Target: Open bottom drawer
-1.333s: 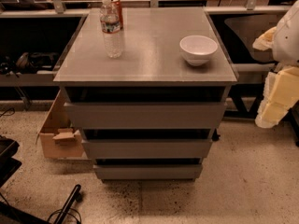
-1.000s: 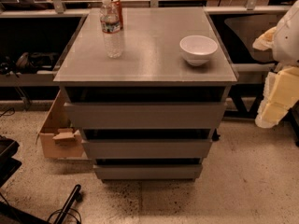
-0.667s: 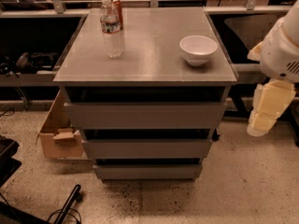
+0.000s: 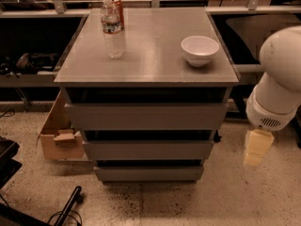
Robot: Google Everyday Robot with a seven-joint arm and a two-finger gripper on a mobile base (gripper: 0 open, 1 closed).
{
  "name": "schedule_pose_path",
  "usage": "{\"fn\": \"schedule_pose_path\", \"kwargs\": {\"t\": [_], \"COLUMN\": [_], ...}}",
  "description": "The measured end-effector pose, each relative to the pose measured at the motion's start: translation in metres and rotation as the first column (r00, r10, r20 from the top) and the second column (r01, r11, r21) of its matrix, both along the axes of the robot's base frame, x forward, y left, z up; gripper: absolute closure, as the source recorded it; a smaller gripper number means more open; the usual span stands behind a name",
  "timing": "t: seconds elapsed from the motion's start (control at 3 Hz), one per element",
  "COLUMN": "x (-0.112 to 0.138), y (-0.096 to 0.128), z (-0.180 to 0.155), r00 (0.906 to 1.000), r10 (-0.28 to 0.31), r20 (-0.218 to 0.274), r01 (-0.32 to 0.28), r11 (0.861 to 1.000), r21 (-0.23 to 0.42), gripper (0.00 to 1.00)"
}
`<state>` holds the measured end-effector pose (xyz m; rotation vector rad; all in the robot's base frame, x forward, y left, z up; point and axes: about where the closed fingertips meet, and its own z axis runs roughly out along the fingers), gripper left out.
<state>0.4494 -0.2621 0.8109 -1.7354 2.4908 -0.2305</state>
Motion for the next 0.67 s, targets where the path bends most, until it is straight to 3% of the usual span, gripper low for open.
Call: {"fn": "schedule_pose_path", "kwargs": {"t": [0.33,0.67], "x": [0.013,0.023], "y": [-0.017,-0.018], "z": [-0.057,-0.101], "r00": [0.9998,0.9996], "r10": [-0.019,-0.014], "r20": [0.008,0.025], "r01": [0.019,0.015], "r11": [0.999,0.999], "r21": [-0.032,-0.049], "gripper": [0.00,0.00]}}
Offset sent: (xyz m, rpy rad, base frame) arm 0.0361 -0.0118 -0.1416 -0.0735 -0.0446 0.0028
